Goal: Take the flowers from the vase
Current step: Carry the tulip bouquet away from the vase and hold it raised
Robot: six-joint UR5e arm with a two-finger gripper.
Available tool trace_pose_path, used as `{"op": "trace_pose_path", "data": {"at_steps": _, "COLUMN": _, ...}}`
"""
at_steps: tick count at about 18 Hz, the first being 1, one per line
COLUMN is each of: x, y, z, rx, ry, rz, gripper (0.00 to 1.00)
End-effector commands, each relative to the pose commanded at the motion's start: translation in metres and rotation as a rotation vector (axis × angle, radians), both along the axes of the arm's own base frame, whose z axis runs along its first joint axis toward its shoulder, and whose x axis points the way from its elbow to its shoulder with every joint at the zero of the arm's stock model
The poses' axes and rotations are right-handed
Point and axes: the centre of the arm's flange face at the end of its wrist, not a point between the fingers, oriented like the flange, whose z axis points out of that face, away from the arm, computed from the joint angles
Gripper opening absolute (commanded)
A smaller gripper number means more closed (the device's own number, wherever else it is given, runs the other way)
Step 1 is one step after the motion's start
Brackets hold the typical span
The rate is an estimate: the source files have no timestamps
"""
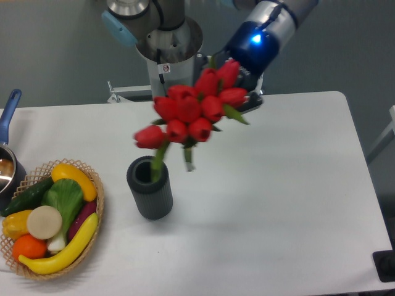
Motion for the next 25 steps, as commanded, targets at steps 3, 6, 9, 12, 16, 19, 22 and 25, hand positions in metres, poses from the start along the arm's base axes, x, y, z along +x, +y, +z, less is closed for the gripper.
{"op": "trace_pose_path", "data": {"at_steps": 3, "x": -0.01, "y": -0.008, "z": -0.013, "rx": -0.122, "ry": 0.037, "rz": 0.064, "gripper": 0.0}}
{"op": "trace_pose_path", "data": {"at_steps": 6, "x": -0.023, "y": -0.024, "z": -0.028, "rx": -0.234, "ry": 0.071, "rz": 0.127, "gripper": 0.0}}
{"op": "trace_pose_path", "data": {"at_steps": 9, "x": -0.03, "y": -0.036, "z": -0.051, "rx": -0.391, "ry": 0.093, "rz": 0.19, "gripper": 0.0}}
{"op": "trace_pose_path", "data": {"at_steps": 12, "x": -0.034, "y": -0.047, "z": -0.076, "rx": -0.512, "ry": 0.096, "rz": 0.229, "gripper": 0.0}}
{"op": "trace_pose_path", "data": {"at_steps": 16, "x": -0.048, "y": -0.05, "z": -0.11, "rx": -0.663, "ry": 0.141, "rz": 0.21, "gripper": 0.0}}
{"op": "trace_pose_path", "data": {"at_steps": 19, "x": -0.061, "y": -0.049, "z": -0.122, "rx": -0.712, "ry": 0.166, "rz": 0.187, "gripper": 0.0}}
{"op": "trace_pose_path", "data": {"at_steps": 22, "x": -0.064, "y": -0.051, "z": -0.128, "rx": -0.755, "ry": 0.179, "rz": 0.186, "gripper": 0.0}}
{"op": "trace_pose_path", "data": {"at_steps": 25, "x": -0.065, "y": -0.047, "z": -0.139, "rx": -0.83, "ry": 0.207, "rz": 0.167, "gripper": 0.0}}
